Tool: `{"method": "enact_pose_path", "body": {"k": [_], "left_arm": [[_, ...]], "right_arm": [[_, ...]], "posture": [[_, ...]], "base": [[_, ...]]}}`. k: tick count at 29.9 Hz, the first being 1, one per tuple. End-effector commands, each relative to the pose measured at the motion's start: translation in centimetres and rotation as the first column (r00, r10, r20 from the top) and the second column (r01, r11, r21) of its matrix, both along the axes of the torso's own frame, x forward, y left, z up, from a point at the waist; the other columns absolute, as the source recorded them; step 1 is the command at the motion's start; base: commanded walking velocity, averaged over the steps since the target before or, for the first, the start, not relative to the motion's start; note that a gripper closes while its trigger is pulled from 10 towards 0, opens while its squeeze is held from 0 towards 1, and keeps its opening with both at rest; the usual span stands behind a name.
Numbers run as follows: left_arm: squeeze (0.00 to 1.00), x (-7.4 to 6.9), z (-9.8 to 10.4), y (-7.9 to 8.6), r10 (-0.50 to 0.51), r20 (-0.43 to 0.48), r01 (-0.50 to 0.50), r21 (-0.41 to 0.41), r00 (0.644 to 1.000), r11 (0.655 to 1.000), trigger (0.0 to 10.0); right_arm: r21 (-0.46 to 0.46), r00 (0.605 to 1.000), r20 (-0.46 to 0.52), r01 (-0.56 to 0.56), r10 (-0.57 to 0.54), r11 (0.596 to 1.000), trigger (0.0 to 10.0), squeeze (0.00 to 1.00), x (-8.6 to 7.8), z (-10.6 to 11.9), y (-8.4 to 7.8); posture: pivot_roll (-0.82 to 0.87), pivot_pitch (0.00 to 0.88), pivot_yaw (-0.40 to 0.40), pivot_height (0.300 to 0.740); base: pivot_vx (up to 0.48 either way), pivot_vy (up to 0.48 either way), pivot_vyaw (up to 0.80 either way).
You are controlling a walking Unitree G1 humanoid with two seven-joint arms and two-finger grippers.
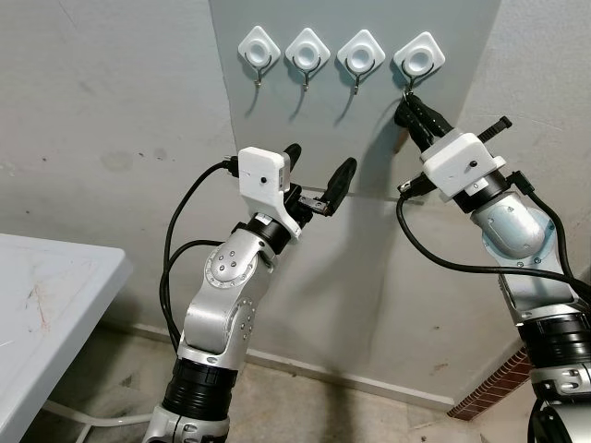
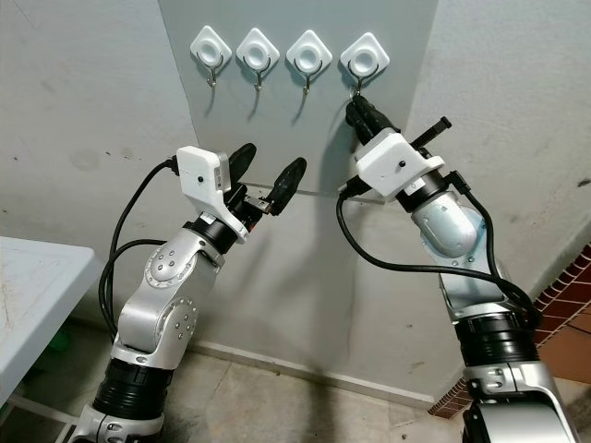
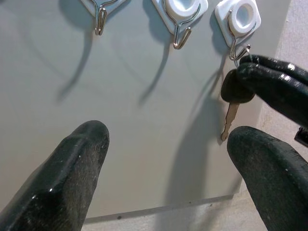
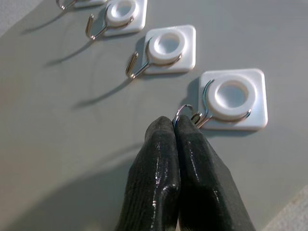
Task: Hang keys on a hook
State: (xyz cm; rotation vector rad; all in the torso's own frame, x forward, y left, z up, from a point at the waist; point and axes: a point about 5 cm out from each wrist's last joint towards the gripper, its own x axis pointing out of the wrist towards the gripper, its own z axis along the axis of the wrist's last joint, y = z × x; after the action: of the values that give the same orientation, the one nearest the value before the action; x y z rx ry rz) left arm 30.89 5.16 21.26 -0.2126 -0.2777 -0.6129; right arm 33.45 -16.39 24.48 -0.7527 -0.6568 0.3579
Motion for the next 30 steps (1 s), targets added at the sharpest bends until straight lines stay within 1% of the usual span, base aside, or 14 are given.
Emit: {"method": "enact_pose_path", "body": {"k": [1,2,3,12,16,19,21,22,24,25,26,27,28,30], "left_arm": [[0.00,-0.1,0.8,0.1,0.000,0.025,0.000,-0.007,1.000,1.000,10.0],[0.00,-0.1,0.8,0.1,0.000,0.025,0.000,-0.007,1.000,1.000,10.0],[0.00,-0.1,0.8,0.1,0.000,0.025,0.000,-0.007,1.000,1.000,10.0],[0.00,-0.2,0.8,0.1,0.000,0.021,0.000,-0.012,1.000,1.000,10.0],[0.00,-0.2,0.8,0.1,0.000,0.018,0.000,-0.014,1.000,1.000,10.0],[0.00,-0.1,0.7,0.2,0.006,0.016,-0.006,-0.012,1.000,1.000,10.0],[0.00,-0.1,0.7,0.3,0.010,0.012,-0.009,-0.015,1.000,1.000,10.0],[0.00,-0.1,0.7,0.3,0.013,0.011,-0.012,-0.014,1.000,1.000,10.0],[0.00,0.0,0.5,0.5,0.022,0.006,-0.022,-0.013,1.000,1.000,10.0],[0.00,0.0,0.5,0.5,0.026,0.004,-0.026,-0.012,1.000,1.000,10.0],[0.00,0.0,0.4,0.6,0.029,0.003,-0.029,-0.012,1.000,0.999,10.0],[0.00,0.0,0.4,0.6,0.029,0.003,-0.029,-0.012,1.000,0.999,10.0],[0.00,0.0,0.4,0.7,0.037,0.000,-0.037,-0.013,0.999,0.999,10.0],[0.00,0.1,0.3,0.8,0.042,-0.003,-0.042,-0.015,0.999,0.999,10.0]], "right_arm": [[-0.013,1.000,-0.017,-0.008,0.008,1.000,10.0,0.87,0.1,-0.3,0.2],[-0.013,1.000,-0.017,-0.008,0.008,1.000,10.0,0.87,0.1,-0.3,0.2],[-0.016,0.999,-0.032,-0.012,0.012,1.000,10.0,1.00,0.0,-0.9,0.3],[-0.036,0.998,-0.061,-0.015,0.013,0.999,10.0,1.00,0.1,-2.0,0.4],[-0.019,0.998,-0.068,-0.014,0.012,1.000,10.0,1.00,0.1,-2.1,0.3],[0.025,0.996,-0.088,-0.013,0.015,1.000,10.0,1.00,0.1,-2.5,0.2],[0.082,0.995,-0.103,-0.006,0.014,0.997,10.0,1.00,0.0,-2.6,0.1],[0.121,0.994,-0.113,-0.001,0.015,0.993,10.0,1.00,0.0,-2.7,0.1],[0.266,0.992,-0.128,0.019,0.016,0.964,10.0,1.00,-0.1,-2.8,-0.2],[0.385,0.991,-0.130,0.019,0.035,0.923,10.0,0.00,-0.2,-2.8,-0.4],[0.503,0.991,-0.117,-0.001,0.069,0.864,10.0,0.00,-0.6,-2.7,-0.4],[0.503,0.991,-0.117,-0.001,0.069,0.864,10.0,0.00,-0.6,-2.7,-0.4],[0.623,0.991,-0.101,-0.009,0.091,0.782,10.0,0.00,-1.0,-2.7,-0.3],[0.664,0.992,-0.098,0.003,0.083,0.747,10.0,0.00,-1.2,-3.0,-0.2]], "posture": [[-0.06,0.000,0.028,0.740],[-0.06,0.000,0.028,0.740],[-0.06,0.000,0.028,0.740],[-0.06,0.000,0.026,0.740],[-0.06,0.000,0.025,0.740],[-0.06,0.000,0.025,0.740],[-0.05,0.000,0.021,0.740],[-0.05,0.000,0.021,0.740],[-0.05,0.000,0.020,0.740],[-0.05,0.000,0.019,0.740],[-0.05,0.000,0.019,0.740],[-0.05,0.000,0.019,0.740],[-0.05,0.000,0.021,0.740],[-0.05,0.000,0.021,0.740]], "base": [[0.000,0.000,0.00],[0.000,0.000,0.00],[0.000,0.000,0.00],[0.000,0.000,0.00],[0.000,0.000,0.00],[0.000,0.000,0.00],[0.000,0.000,0.00],[0.000,0.000,0.00],[0.000,0.000,0.00],[0.000,0.000,0.00],[0.000,0.000,0.00],[0.000,0.000,0.00],[0.000,0.000,0.00],[0.000,0.000,0.00]]}}
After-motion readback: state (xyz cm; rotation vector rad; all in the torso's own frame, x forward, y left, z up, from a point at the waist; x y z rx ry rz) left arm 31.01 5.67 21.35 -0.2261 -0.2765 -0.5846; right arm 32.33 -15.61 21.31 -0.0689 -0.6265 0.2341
